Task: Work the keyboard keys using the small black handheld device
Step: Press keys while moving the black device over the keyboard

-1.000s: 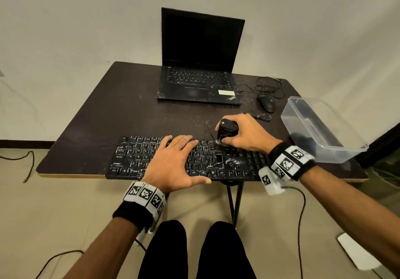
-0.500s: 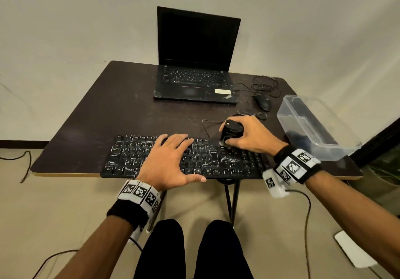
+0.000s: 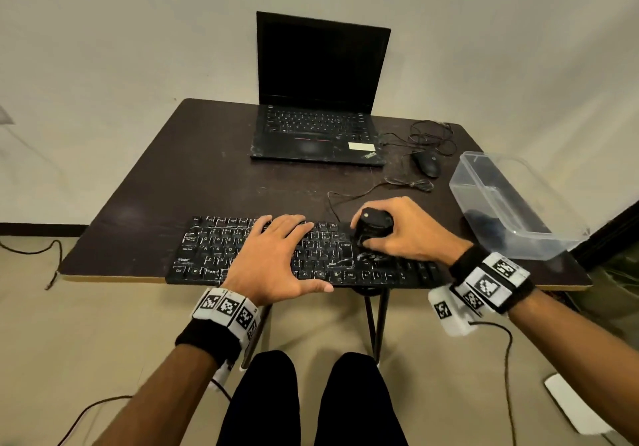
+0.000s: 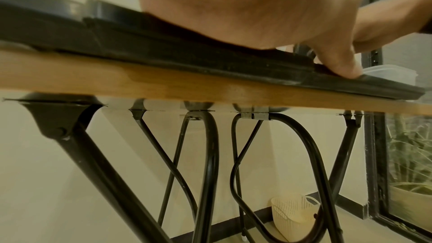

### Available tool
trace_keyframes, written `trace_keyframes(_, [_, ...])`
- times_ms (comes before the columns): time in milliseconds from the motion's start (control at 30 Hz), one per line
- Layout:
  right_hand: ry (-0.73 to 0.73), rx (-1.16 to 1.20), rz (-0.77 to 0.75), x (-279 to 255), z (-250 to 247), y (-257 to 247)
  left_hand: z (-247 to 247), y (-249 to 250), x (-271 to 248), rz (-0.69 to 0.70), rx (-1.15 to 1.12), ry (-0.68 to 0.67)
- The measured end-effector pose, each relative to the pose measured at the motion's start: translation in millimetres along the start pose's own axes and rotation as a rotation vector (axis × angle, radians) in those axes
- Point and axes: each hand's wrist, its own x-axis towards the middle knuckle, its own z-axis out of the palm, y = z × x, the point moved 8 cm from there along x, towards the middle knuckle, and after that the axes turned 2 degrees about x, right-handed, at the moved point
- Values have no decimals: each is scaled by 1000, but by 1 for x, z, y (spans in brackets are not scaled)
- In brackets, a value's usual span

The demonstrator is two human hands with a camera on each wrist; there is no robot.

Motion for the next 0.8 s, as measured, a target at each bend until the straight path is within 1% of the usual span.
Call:
trace_keyframes(67, [71,22,75,1,-11,12,0,1,-1,7,-2,-2])
trace_keyframes(100, [89,12,88,3,-14,13,0,1,-2,9,-5,10])
trace_keyframes(233, [21,-34,-6,-1,1,-3,0,0,0,7,-3,16])
trace_keyframes(367, [125,-34,103,6,-23,17,0,0,-1,6,3,5])
trace_keyframes(400, [115,-35,95,5,-23,18,1,0,-1,7,4,7])
trace_keyframes(467, [24,-34,37,0,-8,10,1,0,-1,3,2,7])
trace_keyframes(500, [6,-30,23,-2,-3,6,0,-1,-1,-2,-2,6])
trace_keyframes(600, [112,-35,104,4,-17,16,1,0,-1,3,0,0])
trace_keyframes(633, [127,-39,115,5,-22,16,1,0,-1,9,1,7])
trace_keyframes(667, [117,-38,106,5,-22,14,0,1,-1,14,-1,14])
trace_keyframes(767, [-16,-43,25,-6,-2,-1,0,-1,-1,8,-2,24])
trace_keyframes(800, [-11,-39,28,-9,0,-1,1,-1,0,6,0,17])
